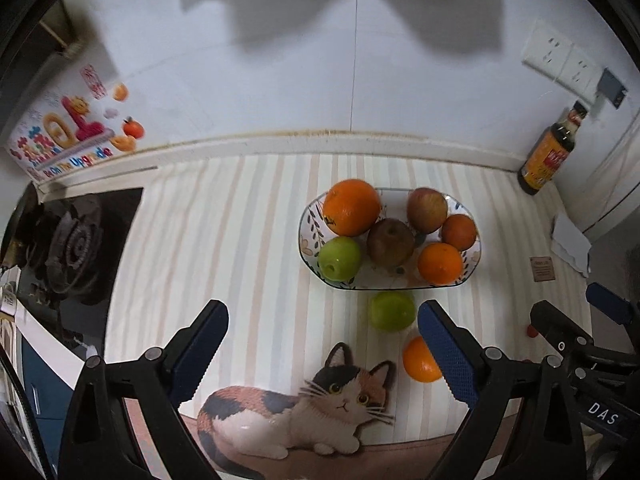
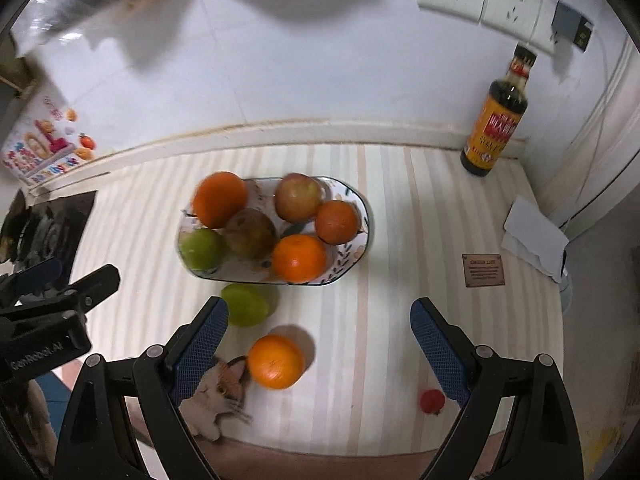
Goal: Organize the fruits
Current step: 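Open both tools over the plate and withdraw them, then grasp the green apple with the left tool while the right tool grasps a tangerine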
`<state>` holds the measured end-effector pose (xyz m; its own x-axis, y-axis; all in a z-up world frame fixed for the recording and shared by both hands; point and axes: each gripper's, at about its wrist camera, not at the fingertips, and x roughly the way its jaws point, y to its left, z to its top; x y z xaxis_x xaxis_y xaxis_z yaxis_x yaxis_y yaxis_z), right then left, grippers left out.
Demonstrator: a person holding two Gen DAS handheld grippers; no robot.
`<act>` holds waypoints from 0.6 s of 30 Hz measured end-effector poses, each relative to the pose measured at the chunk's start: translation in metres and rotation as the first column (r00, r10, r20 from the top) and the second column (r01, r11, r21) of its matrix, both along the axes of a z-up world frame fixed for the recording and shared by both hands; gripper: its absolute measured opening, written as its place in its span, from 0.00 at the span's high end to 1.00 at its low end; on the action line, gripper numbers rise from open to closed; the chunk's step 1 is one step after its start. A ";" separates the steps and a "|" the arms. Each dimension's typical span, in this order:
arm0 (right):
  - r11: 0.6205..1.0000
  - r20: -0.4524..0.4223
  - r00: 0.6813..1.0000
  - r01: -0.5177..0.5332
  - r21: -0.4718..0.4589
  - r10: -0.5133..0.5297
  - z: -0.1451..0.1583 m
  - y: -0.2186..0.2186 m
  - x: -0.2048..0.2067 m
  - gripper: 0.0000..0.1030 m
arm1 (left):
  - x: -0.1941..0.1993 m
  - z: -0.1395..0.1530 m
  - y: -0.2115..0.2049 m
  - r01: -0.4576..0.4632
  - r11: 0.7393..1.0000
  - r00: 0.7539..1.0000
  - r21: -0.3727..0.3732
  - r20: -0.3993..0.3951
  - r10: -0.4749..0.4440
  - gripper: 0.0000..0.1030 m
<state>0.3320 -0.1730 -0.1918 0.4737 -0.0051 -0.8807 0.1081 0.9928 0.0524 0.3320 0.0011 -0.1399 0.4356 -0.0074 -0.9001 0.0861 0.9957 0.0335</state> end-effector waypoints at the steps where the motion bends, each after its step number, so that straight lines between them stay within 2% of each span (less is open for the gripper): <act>1: 1.000 0.010 1.000 -0.002 -0.001 0.002 0.005 0.003 -0.005 0.08 | -0.006 0.006 0.002 0.003 1.000 1.000 -0.001 0.016 -0.002 0.06; 7: 1.000 0.101 0.995 -0.002 -0.029 0.005 0.044 0.017 -0.045 0.08 | -0.041 0.036 0.009 0.007 1.000 0.996 -0.007 0.093 -0.007 0.06; 18: 0.999 0.187 0.982 0.020 -0.026 -0.015 0.084 0.022 -0.096 0.08 | -0.082 0.072 0.017 0.011 0.999 0.982 -0.053 0.189 0.000 0.06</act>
<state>0.2363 -0.1508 -0.1077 0.6297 -0.0382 -0.7759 0.1162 0.9922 0.0455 0.2505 0.0183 -0.0680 0.5974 -0.0560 -0.8000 0.0888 0.9960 -0.0033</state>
